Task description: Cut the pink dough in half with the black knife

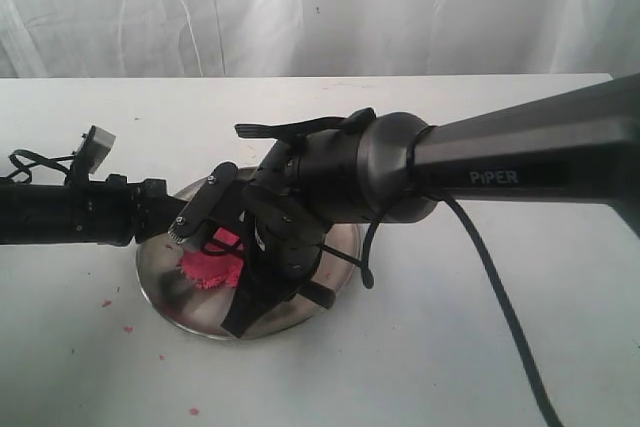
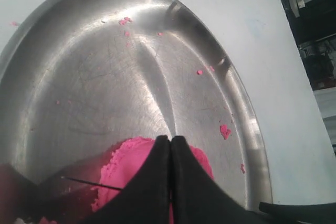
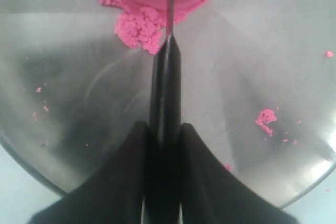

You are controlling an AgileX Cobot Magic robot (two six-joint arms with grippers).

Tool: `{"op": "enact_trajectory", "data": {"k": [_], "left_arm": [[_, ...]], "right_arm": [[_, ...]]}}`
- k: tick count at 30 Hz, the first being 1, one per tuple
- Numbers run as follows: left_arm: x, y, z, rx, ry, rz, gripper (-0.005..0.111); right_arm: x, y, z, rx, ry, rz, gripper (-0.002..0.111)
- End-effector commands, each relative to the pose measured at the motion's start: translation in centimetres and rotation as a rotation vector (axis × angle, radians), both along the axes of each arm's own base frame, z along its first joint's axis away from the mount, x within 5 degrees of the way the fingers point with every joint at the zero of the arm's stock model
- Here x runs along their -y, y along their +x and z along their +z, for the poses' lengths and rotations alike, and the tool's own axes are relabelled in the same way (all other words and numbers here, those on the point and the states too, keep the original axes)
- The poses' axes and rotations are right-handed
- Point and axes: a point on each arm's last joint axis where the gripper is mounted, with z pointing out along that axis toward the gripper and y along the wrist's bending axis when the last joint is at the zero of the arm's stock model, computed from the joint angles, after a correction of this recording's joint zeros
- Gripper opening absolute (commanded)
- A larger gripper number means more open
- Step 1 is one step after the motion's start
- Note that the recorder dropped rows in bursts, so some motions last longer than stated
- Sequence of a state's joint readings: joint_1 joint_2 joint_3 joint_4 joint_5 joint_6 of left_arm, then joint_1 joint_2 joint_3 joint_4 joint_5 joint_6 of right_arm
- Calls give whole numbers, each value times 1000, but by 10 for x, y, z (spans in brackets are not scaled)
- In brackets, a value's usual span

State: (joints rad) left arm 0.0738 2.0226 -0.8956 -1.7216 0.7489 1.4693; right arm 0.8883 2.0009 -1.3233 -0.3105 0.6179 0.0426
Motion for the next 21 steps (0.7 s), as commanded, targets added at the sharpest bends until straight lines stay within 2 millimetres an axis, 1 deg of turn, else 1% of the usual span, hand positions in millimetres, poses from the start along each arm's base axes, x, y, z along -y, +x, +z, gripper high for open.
{"op": "enact_trajectory", "data": {"k": [1, 6, 13, 21], "left_arm": [[-2, -4, -20, -69, 68, 17, 0], [-3, -5, -28, -91, 95, 17, 0], [-5, -5, -30, -96, 130, 22, 0], [-7, -7, -41, -129, 157, 22, 0]], "right_arm": [[1, 2, -8, -15, -14, -8, 0], [1, 2, -15, -29, -31, -10, 0], [1, 2, -15, -33, -27, -14, 0], [1, 1, -15, -39, -26, -19, 0]]}}
